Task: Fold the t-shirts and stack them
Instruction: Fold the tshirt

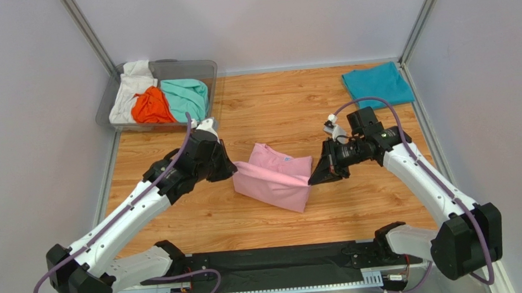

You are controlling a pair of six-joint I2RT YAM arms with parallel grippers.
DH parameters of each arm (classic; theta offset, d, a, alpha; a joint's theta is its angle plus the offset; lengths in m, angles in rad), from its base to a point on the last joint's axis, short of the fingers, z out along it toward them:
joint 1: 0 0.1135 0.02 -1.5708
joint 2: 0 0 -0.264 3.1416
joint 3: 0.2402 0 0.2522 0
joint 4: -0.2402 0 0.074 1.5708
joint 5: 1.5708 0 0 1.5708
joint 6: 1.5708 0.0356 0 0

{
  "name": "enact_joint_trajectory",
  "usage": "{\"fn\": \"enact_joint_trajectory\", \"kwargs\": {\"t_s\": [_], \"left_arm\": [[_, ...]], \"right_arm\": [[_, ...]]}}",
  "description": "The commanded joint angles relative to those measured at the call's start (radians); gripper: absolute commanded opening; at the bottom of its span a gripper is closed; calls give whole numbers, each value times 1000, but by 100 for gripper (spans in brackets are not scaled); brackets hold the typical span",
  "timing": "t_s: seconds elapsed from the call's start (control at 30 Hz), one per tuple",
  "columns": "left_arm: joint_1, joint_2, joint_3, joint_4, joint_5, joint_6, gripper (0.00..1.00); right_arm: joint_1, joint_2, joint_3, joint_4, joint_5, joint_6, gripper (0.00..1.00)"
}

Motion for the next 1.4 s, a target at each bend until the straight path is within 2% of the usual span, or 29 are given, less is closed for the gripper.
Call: {"fn": "enact_joint_trajectory", "kwargs": {"t_s": [0.0,0.1,0.2,0.57,0.8,0.97,1.0,1.03,1.07,1.1,1.13,1.17,1.2,1.23,1.27,1.3,1.37], "left_arm": [[49,63,58,89,-15,41,0],[103,149,95,126,77,68,0],[123,242,145,152,112,90,0],[169,566,345,187,126,114,0],[198,766,460,173,210,114,0],[215,819,486,173,207,110,0],[216,826,489,172,206,108,0],[216,827,490,172,203,108,10],[216,827,490,170,201,108,16],[216,820,490,170,203,108,23],[216,812,489,170,207,111,31],[216,803,489,172,209,114,46],[216,783,484,170,209,119,54],[216,772,484,169,212,120,84],[216,758,478,167,216,120,93],[216,729,468,167,222,122,97],[215,685,443,169,248,110,100]], "right_arm": [[-22,43,56,21,43,-33,0],[-57,94,96,22,95,-55,0],[-68,164,139,27,145,-61,0],[-137,397,232,168,369,-29,0],[-157,554,292,209,388,-30,0],[-160,658,361,237,405,-53,0],[-160,666,369,242,405,-56,4],[-160,671,378,242,405,-59,8],[-162,675,393,243,403,-59,13],[-160,672,398,242,403,-56,30],[-160,668,403,237,403,-58,39],[-160,658,404,232,403,-59,48],[-160,636,401,229,403,-59,68],[-159,622,398,226,393,-61,78],[-160,606,392,225,382,-64,93],[-157,585,371,225,368,-64,100],[-152,520,343,226,347,-65,100]]}}
